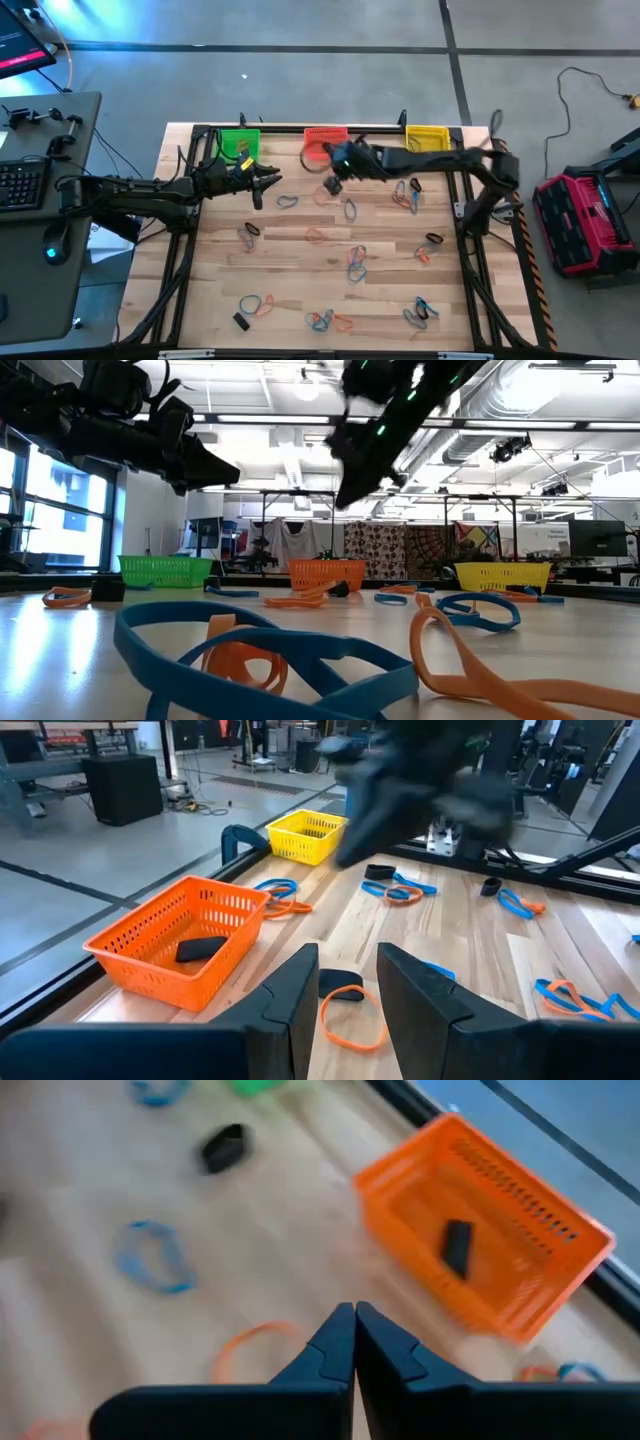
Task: Sort rubber bands into baskets
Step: Put the blue rubber band into the yellow bin
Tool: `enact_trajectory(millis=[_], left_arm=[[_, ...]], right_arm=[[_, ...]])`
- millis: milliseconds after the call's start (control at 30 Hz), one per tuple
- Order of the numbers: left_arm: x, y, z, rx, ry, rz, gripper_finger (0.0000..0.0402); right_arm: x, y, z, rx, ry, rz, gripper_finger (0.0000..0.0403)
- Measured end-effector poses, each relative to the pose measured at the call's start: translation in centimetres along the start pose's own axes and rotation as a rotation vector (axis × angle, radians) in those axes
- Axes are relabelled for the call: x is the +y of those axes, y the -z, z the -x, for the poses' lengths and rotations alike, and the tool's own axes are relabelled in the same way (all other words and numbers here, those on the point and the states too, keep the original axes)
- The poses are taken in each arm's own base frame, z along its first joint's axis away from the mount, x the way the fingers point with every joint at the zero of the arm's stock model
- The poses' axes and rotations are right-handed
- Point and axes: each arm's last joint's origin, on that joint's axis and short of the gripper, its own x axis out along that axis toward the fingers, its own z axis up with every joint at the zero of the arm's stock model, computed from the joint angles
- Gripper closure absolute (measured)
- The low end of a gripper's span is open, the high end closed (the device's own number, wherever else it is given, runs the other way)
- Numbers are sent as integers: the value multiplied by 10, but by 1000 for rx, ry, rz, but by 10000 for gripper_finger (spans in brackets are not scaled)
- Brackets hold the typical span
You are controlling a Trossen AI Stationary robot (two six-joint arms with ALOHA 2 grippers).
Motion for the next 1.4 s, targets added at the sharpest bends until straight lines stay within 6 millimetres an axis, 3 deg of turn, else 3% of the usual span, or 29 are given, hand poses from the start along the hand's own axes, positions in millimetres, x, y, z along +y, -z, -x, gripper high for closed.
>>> enact_trajectory(millis=[300, 533, 800, 1400], left_arm=[[0, 0, 0, 1, 0, -7, 303], [0, 0, 0, 1, 2, -8, 303], [0, 0, 0, 1, 2, -17, 303], [0, 1, 0, 9, 1, -43, 303]], right_arm=[[57, 42, 87, 42, -135, 26, 403], [97, 82, 125, 186, -267, 23, 403], [128, 117, 158, 310, -381, -9, 403], [149, 173, 191, 497, -279, -167, 402]])
